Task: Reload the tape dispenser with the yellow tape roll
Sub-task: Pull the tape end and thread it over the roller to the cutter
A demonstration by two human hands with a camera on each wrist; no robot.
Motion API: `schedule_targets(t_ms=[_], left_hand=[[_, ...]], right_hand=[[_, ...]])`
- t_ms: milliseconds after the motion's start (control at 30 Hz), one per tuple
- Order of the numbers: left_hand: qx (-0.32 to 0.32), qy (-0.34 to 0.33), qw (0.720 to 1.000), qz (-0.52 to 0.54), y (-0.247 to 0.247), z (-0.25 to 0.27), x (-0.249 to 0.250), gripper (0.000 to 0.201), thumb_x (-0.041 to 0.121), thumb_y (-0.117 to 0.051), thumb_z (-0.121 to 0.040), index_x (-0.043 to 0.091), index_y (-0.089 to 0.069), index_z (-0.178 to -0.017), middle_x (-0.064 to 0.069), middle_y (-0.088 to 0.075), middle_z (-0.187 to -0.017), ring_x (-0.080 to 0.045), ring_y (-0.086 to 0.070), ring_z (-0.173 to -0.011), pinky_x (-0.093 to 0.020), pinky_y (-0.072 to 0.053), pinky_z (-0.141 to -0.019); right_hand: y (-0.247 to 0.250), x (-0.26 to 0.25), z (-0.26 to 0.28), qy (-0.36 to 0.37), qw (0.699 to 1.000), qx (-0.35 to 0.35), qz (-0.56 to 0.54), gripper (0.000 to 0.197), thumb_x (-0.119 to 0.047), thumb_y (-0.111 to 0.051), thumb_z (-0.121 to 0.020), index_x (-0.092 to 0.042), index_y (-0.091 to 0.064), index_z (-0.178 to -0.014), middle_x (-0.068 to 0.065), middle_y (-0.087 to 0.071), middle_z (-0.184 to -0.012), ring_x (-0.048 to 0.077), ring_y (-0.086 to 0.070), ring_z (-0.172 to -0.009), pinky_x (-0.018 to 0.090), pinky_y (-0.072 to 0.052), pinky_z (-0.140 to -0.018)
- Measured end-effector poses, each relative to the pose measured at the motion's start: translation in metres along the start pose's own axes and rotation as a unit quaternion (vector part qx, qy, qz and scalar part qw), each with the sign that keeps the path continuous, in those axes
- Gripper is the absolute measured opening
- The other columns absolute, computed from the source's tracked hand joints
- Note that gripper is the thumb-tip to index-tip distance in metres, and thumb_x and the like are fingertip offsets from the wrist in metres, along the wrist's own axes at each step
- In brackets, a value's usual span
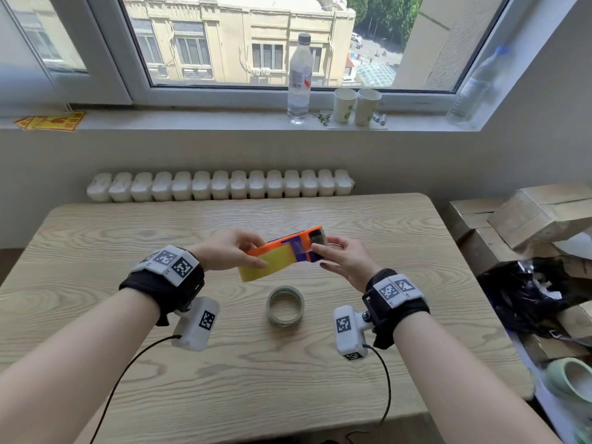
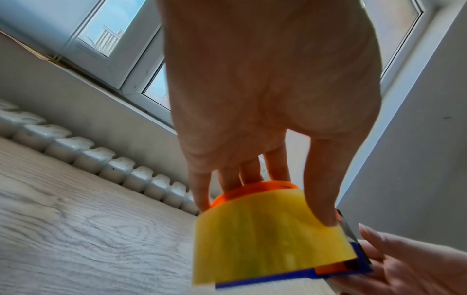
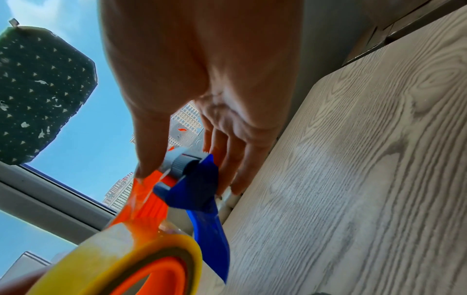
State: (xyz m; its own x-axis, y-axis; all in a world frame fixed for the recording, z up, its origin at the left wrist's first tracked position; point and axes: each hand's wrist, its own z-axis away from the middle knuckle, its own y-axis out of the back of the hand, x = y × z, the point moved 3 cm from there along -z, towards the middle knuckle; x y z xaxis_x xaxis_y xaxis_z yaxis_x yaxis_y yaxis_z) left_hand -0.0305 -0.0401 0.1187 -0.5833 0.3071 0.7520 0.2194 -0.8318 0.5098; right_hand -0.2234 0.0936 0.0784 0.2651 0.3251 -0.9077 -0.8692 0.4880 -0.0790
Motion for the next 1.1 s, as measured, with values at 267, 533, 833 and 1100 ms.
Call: schedule_targets(t_ms=[267, 533, 833, 1100], left_hand=[[0.062, 0.006, 0.997, -0.048, -0.008, -0.026, -0.036, 0.018, 0.015, -0.078, -0.071, 0.021, -0.065, -0.082, 0.004, -0.057, -0.077, -0.012, -0.052, -0.074, -0.018, -0.039, -0.064], [0.097, 0.029, 0.991, -0.091, -0.028, -0.058, -0.078, 0.027, 0.025, -0.081, -0.066, 0.017, -0.076, -0.091, -0.007, -0.069, -0.086, -0.025, -0.061, -0.085, -0.037, -0.046, -0.081], [0.091, 0.032, 0.979, -0.178, -0.043, -0.087, -0.103, 0.029, 0.029, -0.075, -0.073, 0.022, -0.074, -0.101, -0.006, -0.069, -0.098, -0.025, -0.060, -0.098, -0.030, -0.043, -0.085], [0.101, 0.035, 0.962, -0.250, -0.056, -0.099, -0.115, 0.032, 0.035, -0.067, -0.080, 0.029, -0.068, -0.112, 0.003, -0.066, -0.106, -0.027, -0.035, -0.137, -0.040, -0.042, -0.100]], right_hand=[[-0.002, 0.033, -0.038, -0.008, 0.997, 0.011, 0.072, 0.060, 0.003, -0.077, -0.067, 0.002, -0.052, -0.122, 0.023, -0.057, -0.126, 0.026, -0.061, -0.108, 0.034, -0.051, -0.090], [-0.007, 0.075, -0.074, -0.046, 0.995, 0.004, 0.094, 0.066, 0.007, -0.077, -0.064, -0.004, -0.050, -0.123, 0.021, -0.052, -0.133, 0.024, -0.045, -0.129, 0.038, -0.033, -0.112], [-0.007, 0.109, -0.099, -0.091, 0.993, 0.015, 0.078, 0.078, 0.009, -0.075, -0.066, -0.002, -0.037, -0.133, 0.018, -0.049, -0.136, 0.023, -0.041, -0.132, 0.032, -0.030, -0.111], [-0.006, 0.117, -0.114, -0.088, 0.992, 0.008, 0.095, 0.074, 0.011, -0.074, -0.066, -0.001, -0.043, -0.132, 0.015, -0.047, -0.139, 0.023, -0.042, -0.131, 0.024, -0.033, -0.103]])
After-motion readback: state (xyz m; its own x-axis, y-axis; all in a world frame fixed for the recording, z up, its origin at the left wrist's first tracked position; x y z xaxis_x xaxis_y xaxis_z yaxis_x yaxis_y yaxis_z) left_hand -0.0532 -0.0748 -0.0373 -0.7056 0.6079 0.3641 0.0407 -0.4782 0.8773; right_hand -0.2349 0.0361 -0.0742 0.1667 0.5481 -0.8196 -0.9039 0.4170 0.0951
